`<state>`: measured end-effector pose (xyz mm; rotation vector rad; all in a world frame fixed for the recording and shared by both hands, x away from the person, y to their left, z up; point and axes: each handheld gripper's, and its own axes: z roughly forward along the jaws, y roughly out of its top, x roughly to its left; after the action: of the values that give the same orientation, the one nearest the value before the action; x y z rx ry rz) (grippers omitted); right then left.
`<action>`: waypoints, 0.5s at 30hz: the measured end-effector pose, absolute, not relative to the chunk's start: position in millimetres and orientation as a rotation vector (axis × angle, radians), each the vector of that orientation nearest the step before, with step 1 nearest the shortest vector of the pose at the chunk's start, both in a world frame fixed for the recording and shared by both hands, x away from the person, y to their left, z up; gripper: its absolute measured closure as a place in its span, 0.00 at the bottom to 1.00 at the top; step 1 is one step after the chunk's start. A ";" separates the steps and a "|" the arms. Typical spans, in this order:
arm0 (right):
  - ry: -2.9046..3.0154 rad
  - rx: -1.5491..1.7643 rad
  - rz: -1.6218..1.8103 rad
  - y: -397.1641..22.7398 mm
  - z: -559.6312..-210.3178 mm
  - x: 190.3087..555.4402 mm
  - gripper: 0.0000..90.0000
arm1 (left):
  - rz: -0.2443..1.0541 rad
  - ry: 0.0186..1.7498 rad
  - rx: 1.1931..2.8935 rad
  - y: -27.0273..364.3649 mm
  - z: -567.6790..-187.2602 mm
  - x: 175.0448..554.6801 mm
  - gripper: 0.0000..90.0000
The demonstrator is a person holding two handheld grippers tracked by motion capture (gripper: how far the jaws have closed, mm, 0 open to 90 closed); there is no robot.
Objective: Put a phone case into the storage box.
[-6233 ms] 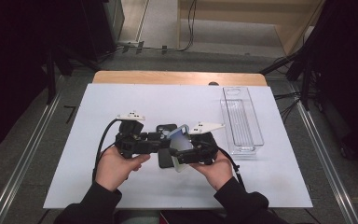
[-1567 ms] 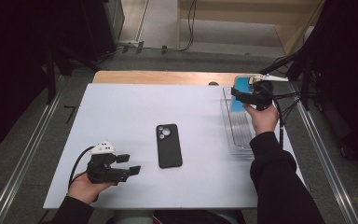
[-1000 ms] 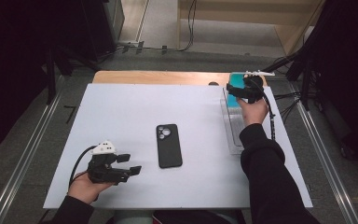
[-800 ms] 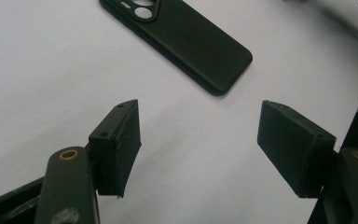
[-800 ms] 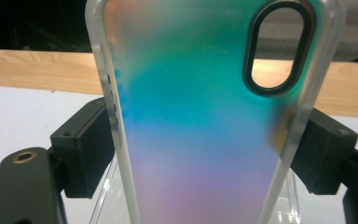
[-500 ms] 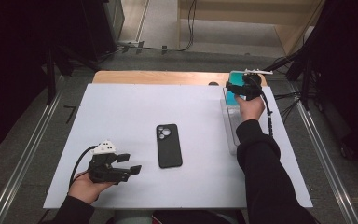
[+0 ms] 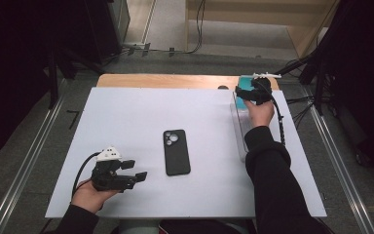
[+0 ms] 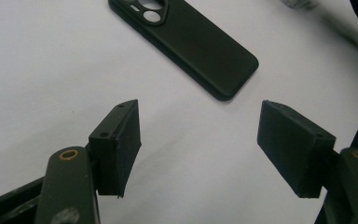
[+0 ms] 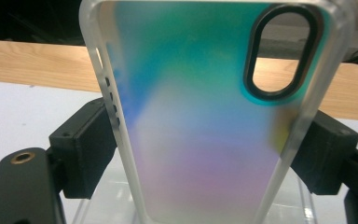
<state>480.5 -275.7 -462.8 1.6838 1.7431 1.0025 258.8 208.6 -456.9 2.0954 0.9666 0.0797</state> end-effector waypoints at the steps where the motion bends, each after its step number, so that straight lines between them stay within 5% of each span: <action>1: 1.744 1.688 1.018 -275.4 -462.6 480.3 0.16 | 0.082 0.966 2.097 208.0 -457.0 258.6 0.34; 15: 1.771 1.734 1.003 -282.3 -457.0 475.6 0.01 | 0.087 0.971 2.093 209.3 -457.3 259.7 0.34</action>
<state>475.6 -282.3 -457.0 1.7336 1.7712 1.0034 259.7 209.3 -457.3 2.0929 0.9709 0.0865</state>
